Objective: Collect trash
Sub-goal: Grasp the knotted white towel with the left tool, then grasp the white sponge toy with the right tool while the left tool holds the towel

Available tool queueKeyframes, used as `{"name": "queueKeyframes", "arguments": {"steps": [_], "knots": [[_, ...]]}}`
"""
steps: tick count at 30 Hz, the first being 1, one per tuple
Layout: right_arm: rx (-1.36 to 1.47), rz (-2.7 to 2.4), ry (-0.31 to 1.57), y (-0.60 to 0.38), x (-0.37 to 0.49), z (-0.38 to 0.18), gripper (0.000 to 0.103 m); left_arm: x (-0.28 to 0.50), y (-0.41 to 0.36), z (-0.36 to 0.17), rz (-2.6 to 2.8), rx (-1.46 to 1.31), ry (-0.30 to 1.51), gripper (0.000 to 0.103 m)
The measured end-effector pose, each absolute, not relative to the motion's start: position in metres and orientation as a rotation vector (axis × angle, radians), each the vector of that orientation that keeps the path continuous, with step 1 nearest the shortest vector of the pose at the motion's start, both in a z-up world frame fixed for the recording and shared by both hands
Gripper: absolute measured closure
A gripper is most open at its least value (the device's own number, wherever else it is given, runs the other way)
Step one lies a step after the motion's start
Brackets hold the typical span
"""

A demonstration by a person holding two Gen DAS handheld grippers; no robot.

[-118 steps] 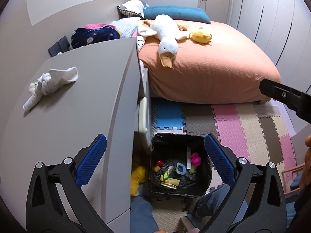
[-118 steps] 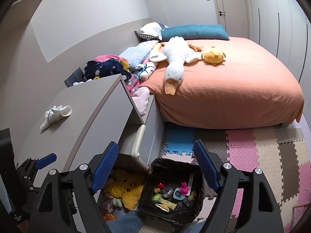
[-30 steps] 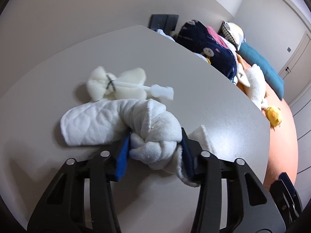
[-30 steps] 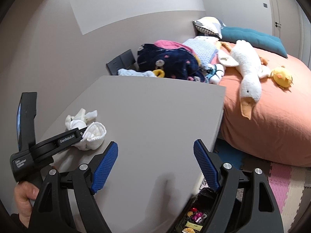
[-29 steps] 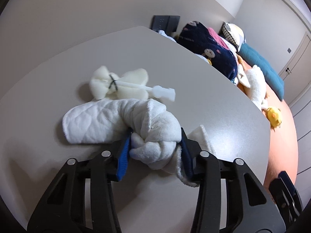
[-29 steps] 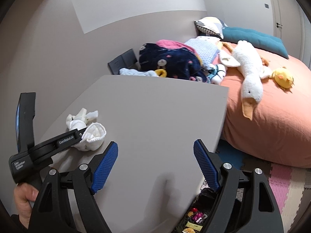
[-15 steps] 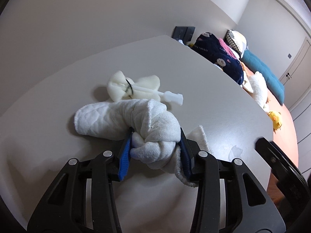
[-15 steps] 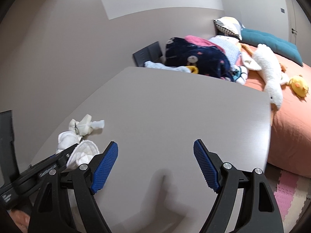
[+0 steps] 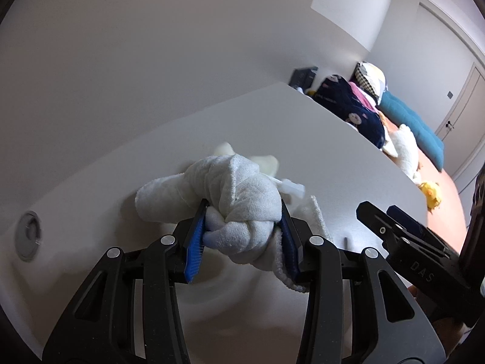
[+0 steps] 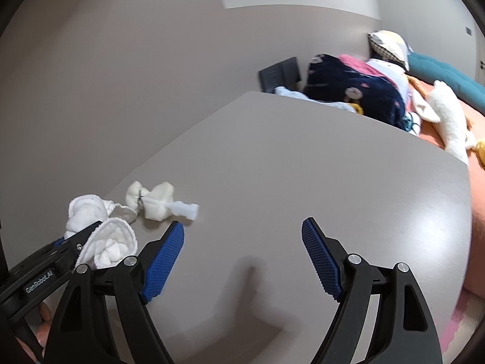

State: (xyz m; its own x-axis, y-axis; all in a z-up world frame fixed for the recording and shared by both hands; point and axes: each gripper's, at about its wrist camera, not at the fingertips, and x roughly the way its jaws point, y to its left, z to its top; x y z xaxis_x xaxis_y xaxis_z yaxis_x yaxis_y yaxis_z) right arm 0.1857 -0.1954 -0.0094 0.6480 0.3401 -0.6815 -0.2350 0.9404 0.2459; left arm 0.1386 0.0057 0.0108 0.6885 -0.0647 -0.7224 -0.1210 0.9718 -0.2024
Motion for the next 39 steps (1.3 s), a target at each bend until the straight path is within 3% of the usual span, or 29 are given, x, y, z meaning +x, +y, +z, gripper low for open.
{"name": "queueKeyframes", "arguments": {"steps": [27, 29, 33, 39], "knots": [[-0.039, 0.461, 0.916, -0.059, 0.239, -0.036, 0.023, 0.128, 0.108, -0.006, 0.223, -0.272, 0.859, 0.060], [-0.059, 0.461, 0.933, -0.055, 0.243, -0.039, 0.030, 0.128, 0.108, -0.006, 0.224, -0.271, 0.858, 0.060], [-0.081, 0.451, 0.927, -0.054, 0.242, -0.039, 0.059, 0.130, 0.106, -0.006, 0.223, -0.272, 0.857, 0.060], [-0.093, 0.478, 0.936, -0.054, 0.238, -0.037, 0.074, 0.133, 0.100, -0.006, 0.212, -0.260, 0.862, 0.060]]}}
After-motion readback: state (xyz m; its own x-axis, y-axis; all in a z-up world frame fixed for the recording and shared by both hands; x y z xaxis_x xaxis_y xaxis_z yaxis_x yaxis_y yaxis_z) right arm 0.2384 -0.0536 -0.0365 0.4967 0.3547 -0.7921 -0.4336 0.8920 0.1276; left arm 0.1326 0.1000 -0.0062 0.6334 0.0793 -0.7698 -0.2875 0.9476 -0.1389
